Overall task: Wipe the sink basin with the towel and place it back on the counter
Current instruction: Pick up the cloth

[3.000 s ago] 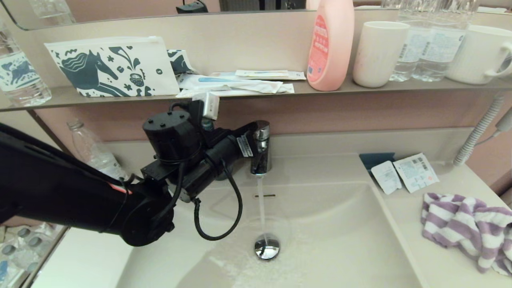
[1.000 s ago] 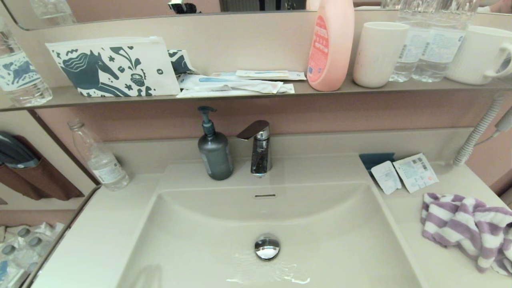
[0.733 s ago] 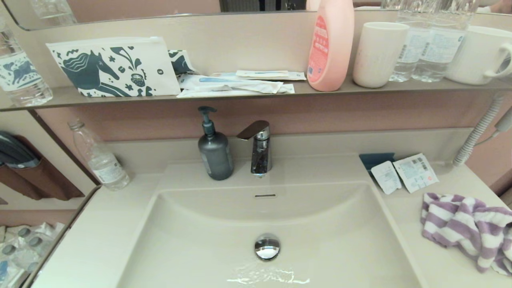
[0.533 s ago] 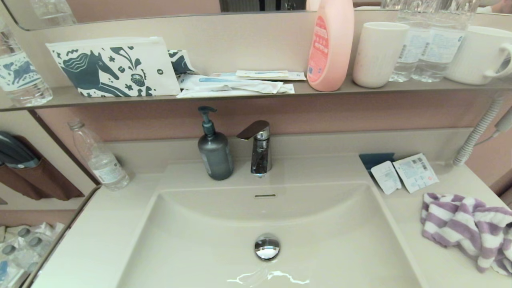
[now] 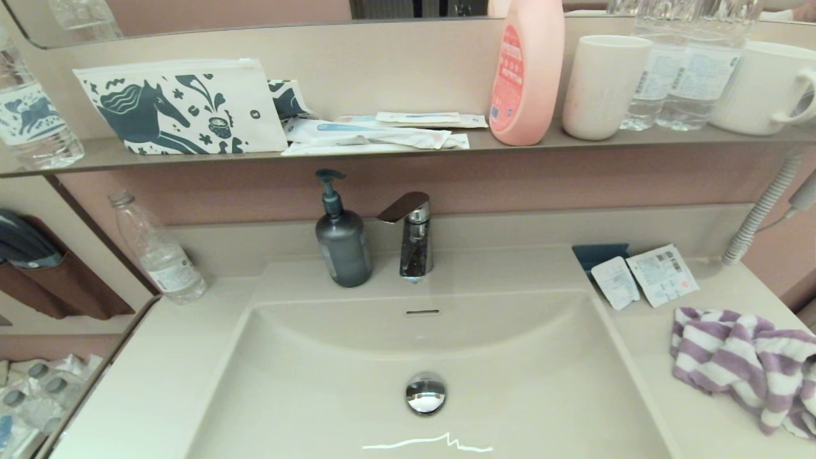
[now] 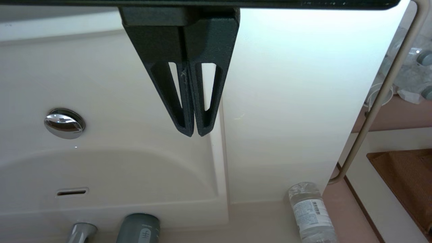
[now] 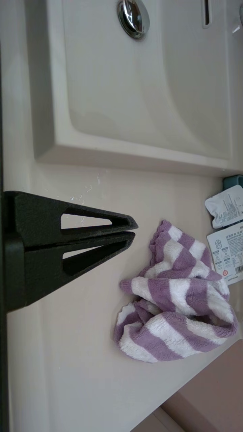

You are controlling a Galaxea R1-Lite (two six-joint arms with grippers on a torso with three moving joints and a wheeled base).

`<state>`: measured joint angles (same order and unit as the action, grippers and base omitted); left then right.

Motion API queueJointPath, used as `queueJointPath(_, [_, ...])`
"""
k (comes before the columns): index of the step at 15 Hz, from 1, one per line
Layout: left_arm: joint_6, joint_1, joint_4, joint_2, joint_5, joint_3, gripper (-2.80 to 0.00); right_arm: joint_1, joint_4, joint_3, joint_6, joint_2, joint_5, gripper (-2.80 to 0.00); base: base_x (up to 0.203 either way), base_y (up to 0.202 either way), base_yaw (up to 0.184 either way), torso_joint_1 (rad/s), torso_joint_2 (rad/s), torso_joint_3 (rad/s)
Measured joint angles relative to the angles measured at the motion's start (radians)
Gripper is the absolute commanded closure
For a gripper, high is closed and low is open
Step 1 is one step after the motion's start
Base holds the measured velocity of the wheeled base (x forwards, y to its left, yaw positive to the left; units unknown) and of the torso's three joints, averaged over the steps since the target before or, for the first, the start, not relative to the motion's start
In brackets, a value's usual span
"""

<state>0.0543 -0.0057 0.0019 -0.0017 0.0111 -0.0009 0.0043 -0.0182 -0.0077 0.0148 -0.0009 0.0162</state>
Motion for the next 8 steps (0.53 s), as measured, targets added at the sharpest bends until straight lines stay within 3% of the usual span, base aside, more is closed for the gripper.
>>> queueJointPath(8, [-0.057,0.0,-0.002,-0.001,-0.004,0.001,0.0,0.0,-0.024,-0.007,-0.002,0.0,0.003,0.0,0.0,0.0,0.0,0.0,0.0,0.0])
